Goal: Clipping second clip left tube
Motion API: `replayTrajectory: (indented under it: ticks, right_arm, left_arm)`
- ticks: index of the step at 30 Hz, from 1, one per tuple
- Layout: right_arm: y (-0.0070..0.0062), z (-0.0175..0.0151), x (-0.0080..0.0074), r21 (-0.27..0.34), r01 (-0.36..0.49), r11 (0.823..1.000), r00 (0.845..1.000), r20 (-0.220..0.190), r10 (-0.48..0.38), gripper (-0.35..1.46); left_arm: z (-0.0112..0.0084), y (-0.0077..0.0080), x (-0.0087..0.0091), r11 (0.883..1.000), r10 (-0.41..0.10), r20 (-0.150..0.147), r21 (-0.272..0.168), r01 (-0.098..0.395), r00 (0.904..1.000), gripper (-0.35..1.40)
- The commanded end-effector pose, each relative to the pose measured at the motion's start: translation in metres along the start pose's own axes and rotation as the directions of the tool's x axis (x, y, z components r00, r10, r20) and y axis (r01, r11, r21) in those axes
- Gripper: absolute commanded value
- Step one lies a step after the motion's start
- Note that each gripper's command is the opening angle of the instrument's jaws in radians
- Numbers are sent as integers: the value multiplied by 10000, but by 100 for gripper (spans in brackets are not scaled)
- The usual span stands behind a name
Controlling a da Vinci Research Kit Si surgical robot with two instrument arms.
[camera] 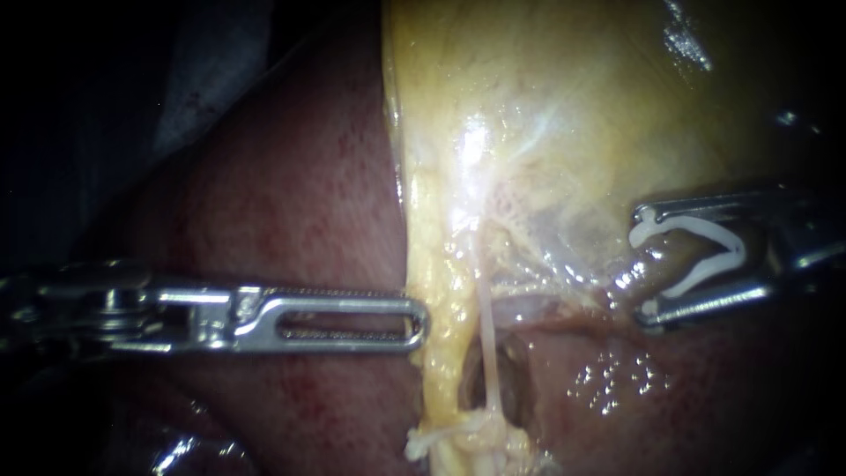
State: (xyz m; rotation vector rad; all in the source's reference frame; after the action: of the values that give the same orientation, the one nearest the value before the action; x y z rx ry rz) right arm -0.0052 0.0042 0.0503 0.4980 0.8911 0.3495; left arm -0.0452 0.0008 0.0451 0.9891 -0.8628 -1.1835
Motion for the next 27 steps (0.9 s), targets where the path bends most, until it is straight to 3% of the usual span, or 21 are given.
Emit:
replayTrajectory:
  ticks: [1, 6, 10, 20, 27]
  right_arm:
    - [0, 0, 0, 0, 2, 10000, 10000, 2, -2, 60]
    - [-1, 1, -1, 26, 8, 10000, 10000, 1, -8, 60]
    - [-2, 4, -1, 73, 14, 10000, 10000, -1, -14, 60]
    - [-7, 15, -2, 234, 38, 9997, 10000, -11, -37, 60]
    - [-10, 24, -2, 346, 54, 9994, 10000, -17, -53, 60]
  left_arm:
    - [0, 0, 0, 10000, 2, 3, 0, -2, 10000, -1]
    - [-3, -1, 0, 10000, -2, -13, 17, 2, 10000, -1]
    - [-17, -5, 1, 10000, -11, -73, 76, 12, 10000, -1]
    - [-51, -20, 0, 10000, -86, 102, 18, 86, 9999, -1]
    - [-57, -29, 1, 9999, -117, 148, 1, 117, 9998, -1]
